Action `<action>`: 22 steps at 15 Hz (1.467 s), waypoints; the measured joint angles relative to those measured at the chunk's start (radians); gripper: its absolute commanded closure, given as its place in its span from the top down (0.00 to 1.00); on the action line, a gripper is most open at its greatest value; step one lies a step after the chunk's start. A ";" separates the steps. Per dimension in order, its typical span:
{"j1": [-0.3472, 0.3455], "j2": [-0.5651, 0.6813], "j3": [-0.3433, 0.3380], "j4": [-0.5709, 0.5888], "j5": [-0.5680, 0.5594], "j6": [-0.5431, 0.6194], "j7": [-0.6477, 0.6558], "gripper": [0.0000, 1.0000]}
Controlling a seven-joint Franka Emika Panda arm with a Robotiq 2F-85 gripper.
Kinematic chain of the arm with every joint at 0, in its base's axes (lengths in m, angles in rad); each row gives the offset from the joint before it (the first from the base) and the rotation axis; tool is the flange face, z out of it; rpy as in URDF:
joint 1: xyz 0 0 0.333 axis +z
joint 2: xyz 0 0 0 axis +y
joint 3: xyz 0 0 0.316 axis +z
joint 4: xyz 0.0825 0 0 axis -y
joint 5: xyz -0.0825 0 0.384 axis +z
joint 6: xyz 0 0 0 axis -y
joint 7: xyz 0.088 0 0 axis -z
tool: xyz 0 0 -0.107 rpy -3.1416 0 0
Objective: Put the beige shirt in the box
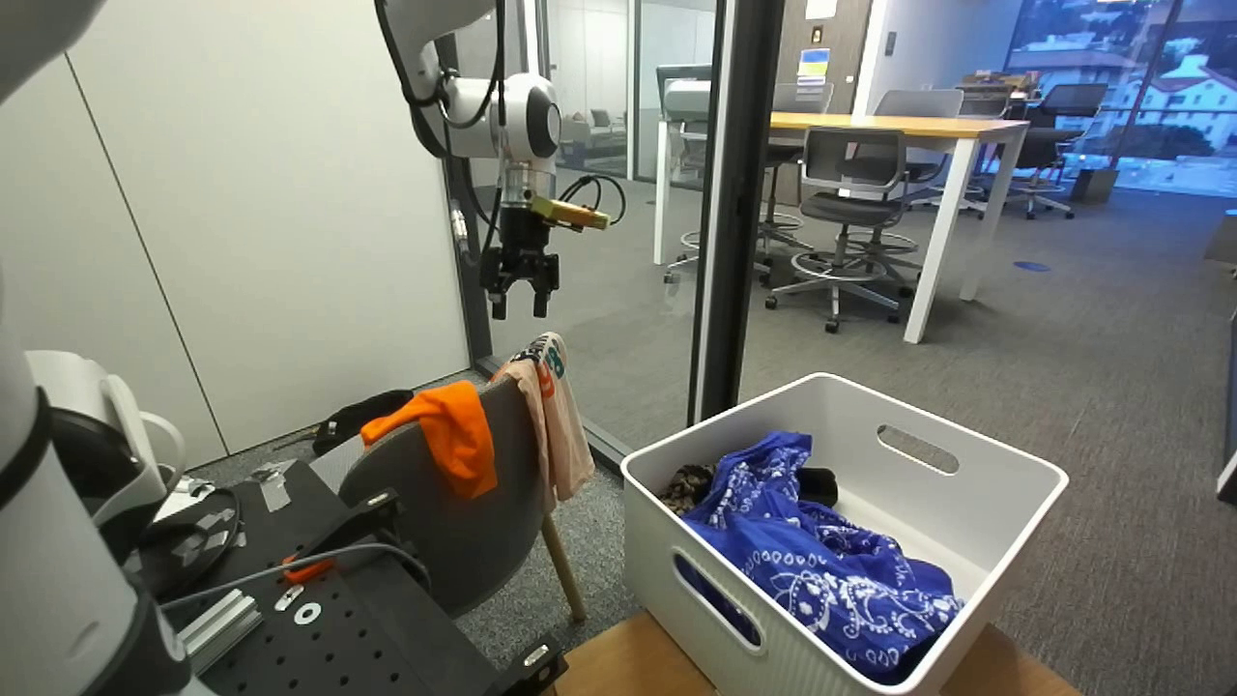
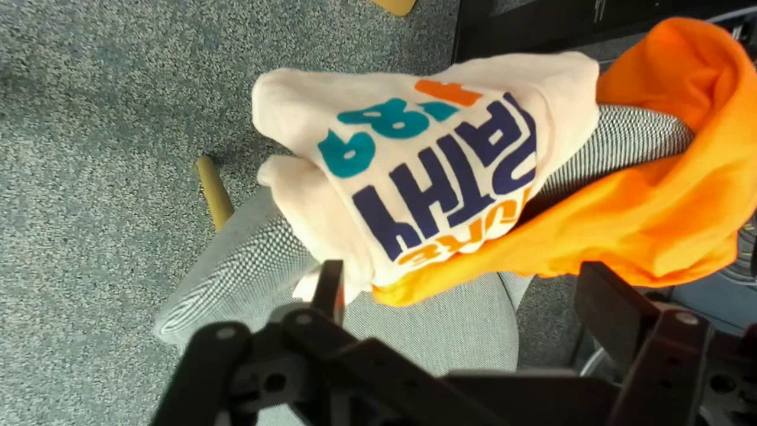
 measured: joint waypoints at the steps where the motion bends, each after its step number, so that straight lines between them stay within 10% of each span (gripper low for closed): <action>1: 0.001 0.011 0.004 0.003 0.013 0.001 0.000 1.00; 13: 0.053 0.119 0.015 0.010 0.004 0.065 -0.026 1.00; 22: 0.119 0.124 -0.018 -0.012 -0.208 0.078 -0.067 1.00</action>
